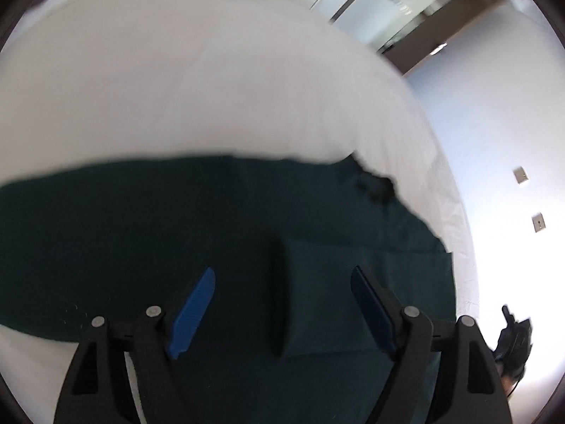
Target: Fold small clothes
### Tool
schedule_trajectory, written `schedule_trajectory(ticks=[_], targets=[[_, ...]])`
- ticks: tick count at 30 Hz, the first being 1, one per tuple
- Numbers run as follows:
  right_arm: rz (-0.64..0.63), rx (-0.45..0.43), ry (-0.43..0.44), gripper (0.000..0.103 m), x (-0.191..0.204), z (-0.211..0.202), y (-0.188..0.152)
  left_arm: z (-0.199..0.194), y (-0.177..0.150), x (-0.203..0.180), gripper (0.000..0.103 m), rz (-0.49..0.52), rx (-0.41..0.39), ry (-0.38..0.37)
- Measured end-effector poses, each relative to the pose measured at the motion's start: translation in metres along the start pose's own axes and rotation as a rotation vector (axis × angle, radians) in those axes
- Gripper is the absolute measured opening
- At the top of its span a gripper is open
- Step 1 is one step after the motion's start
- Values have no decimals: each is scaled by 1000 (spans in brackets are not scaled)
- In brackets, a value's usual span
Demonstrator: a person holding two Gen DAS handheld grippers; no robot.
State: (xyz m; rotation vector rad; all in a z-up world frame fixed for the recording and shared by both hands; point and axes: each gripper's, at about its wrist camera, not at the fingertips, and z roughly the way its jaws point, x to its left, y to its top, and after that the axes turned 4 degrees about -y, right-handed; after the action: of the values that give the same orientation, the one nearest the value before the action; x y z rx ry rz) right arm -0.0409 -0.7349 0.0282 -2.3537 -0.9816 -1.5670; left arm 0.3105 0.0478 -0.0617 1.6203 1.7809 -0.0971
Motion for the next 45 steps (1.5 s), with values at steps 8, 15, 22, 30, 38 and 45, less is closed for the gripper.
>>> schedule_trajectory(ticks=[8, 15, 22, 30, 38, 45], targets=[[-82, 142, 13, 73, 32, 88, 59, 56, -13, -56, 68, 176, 54, -84], [-58, 276, 7, 70, -3, 132, 62, 87, -17, -49, 69, 160, 65, -60], [-101, 311, 24, 70, -12, 105, 36, 88, -20, -46, 69, 162, 54, -88], [90, 152, 120, 70, -40, 121, 90, 73, -24, -34, 70, 164, 29, -129], [96, 21, 59, 73, -36, 70, 67, -10, -40, -1, 80, 35, -111, -174], [34, 103, 149, 76, -9, 31, -24, -164, -94, 143, 94, -342, -477, -205]])
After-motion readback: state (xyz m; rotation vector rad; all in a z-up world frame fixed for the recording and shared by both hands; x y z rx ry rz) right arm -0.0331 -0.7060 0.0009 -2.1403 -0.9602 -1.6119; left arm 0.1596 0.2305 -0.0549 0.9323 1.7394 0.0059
